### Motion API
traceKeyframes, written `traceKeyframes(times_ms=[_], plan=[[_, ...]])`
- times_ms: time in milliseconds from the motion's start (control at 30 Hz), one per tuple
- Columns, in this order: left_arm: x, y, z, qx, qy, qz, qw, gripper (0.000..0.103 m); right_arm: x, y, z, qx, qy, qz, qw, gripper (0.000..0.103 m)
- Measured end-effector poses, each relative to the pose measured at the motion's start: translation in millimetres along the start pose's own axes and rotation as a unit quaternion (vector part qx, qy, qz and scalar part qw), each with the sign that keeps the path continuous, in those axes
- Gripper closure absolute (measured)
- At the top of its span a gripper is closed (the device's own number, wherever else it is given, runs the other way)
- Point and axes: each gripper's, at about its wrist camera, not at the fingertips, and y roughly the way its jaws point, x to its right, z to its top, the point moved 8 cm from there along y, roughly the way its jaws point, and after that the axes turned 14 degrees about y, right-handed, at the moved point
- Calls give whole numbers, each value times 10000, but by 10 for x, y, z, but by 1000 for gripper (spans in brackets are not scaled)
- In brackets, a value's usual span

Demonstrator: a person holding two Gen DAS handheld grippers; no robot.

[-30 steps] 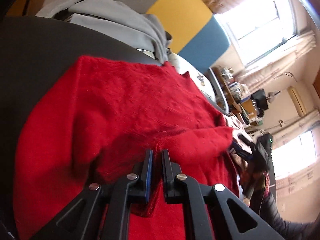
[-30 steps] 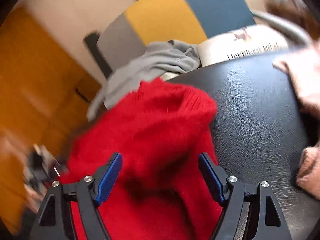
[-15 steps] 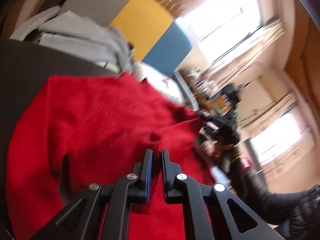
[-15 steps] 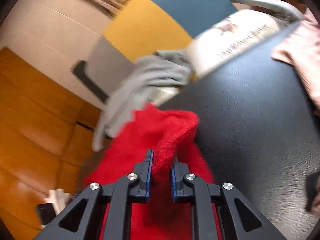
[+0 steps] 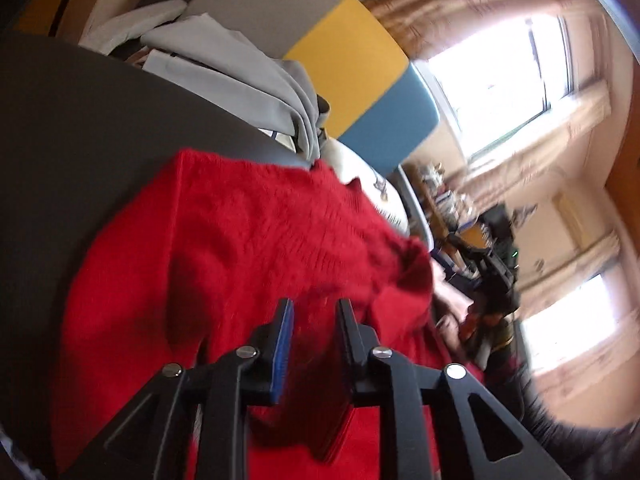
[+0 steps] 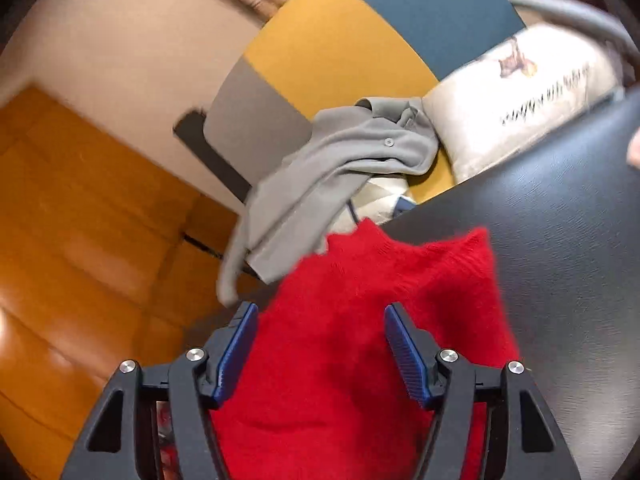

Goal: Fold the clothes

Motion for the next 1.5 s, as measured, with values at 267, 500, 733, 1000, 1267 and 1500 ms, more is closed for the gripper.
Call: traceKeyframes(times_ms=[267, 500, 733, 1000, 1267, 1500], plan=[[603, -158, -373, -247, 1240, 23, 9920, 46, 68, -285, -647, -156, -2166, -1112, 9698, 36], [684, 387, -629, -972, 2413, 1479, 9542, 45, 322, -279, -1198, -443, -3983, -2080, 8923, 39], [645, 404, -360, -958, 1729, 664, 9780, 92, 444, -49, -1255, -481, -5125, -2507, 8198, 53], [434, -2, 339, -100, 487, -344, 9982, 98, 526, -152, -1234, -1101, -5622, -2798, 7704, 92], [433, 140, -106, -574, 888, 483, 9932, 72, 881, -628, -1132, -1188, -5279, -3177, 7787, 91], [1311, 213, -604, -556, 2799, 893, 9543, 20, 994, -637, -1166, -1087, -4863, -3087, 8102, 90]])
